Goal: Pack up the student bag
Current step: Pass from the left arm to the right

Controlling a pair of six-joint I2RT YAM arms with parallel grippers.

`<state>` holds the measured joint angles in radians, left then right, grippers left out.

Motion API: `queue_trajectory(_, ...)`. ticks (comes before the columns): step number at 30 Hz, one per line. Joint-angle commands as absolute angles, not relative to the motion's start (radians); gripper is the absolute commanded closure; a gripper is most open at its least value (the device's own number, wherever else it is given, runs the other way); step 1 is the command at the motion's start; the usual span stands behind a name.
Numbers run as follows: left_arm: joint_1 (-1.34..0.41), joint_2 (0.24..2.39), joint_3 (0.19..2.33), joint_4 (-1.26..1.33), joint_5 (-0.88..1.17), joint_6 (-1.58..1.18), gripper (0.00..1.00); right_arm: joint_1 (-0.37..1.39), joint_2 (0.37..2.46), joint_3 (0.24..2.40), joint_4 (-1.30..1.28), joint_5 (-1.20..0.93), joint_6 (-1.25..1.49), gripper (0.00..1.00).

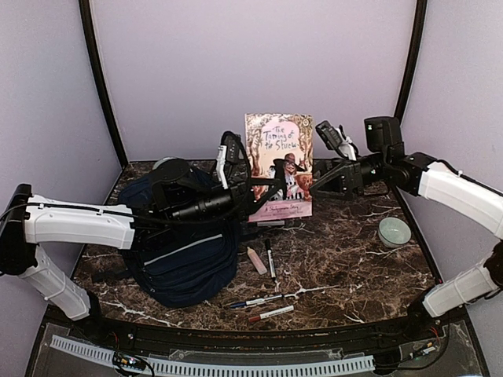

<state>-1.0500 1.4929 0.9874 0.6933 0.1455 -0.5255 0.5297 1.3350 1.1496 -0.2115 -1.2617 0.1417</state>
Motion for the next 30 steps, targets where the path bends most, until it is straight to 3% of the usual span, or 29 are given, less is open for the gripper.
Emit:
queue_trajectory(1, -1.046, 1.432, 0.963, 0.725, 0.075, -0.509, 1.0, 0.54, 1.292, 1.105, -0.174, -1.286, 0.156, 0.24)
queue_trajectory(22, -1.045, 1.475, 0.965, 0.756, 0.064, -0.527, 1.0, 0.603, 1.343, 1.096, -0.099, -1.286, 0.156, 0.24)
queue_trajectory(23, -1.045, 1.48, 0.965, 0.765, 0.063, -0.531, 1.0, 0.602, 1.35, 1.102, -0.092, -1.197, 0.197, 0.81)
queue_trajectory(24, -1.045, 1.485, 0.965, 0.771, 0.061, -0.533, 1.0, 0.602, 1.355, 1.107, -0.086, -1.119, 0.234, 0.97)
queue_trajectory(30, -1.043, 1.497, 0.961, 0.781, 0.055, -0.541, 1.0, 0.603, 1.361, 1.099, -0.056, -1.104, 0.258, 1.0)
